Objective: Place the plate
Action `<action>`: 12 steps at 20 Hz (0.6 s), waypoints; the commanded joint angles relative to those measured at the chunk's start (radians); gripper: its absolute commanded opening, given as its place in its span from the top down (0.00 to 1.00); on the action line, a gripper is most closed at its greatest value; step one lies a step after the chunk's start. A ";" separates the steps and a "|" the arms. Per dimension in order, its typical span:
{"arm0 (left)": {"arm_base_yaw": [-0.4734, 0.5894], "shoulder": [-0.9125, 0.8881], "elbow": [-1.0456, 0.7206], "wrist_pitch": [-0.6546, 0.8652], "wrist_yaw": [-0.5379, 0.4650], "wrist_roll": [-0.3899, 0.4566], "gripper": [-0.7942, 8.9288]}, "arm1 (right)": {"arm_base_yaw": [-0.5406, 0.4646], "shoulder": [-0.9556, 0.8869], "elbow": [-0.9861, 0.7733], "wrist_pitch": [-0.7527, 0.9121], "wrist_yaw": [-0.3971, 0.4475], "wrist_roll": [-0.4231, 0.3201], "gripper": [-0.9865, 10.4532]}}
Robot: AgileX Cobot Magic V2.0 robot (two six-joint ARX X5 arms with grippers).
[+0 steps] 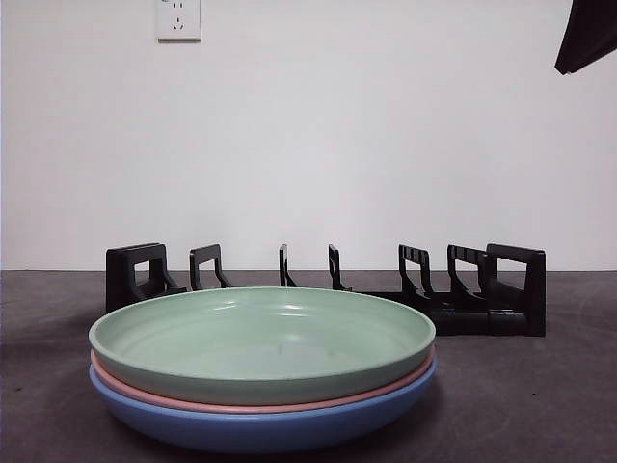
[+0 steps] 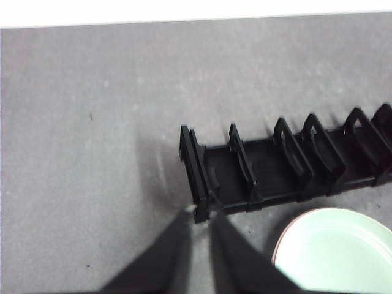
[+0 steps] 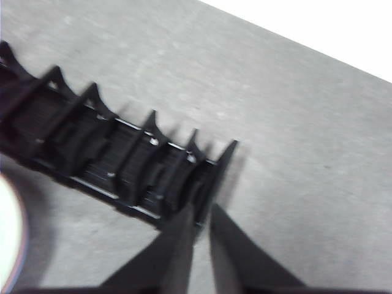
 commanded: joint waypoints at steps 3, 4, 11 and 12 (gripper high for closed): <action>-0.001 -0.004 0.015 -0.019 0.002 0.002 0.91 | 0.004 0.000 0.011 0.013 0.001 0.019 0.90; -0.001 -0.004 0.015 -0.017 0.002 0.002 0.91 | 0.004 0.000 0.011 0.024 0.004 0.019 0.90; 0.058 -0.147 -0.181 0.267 -0.025 0.092 0.91 | 0.004 0.000 0.011 0.035 0.004 0.019 0.90; 0.099 -0.238 -0.334 0.453 -0.025 0.102 0.91 | 0.004 0.000 0.011 0.035 0.004 0.019 0.90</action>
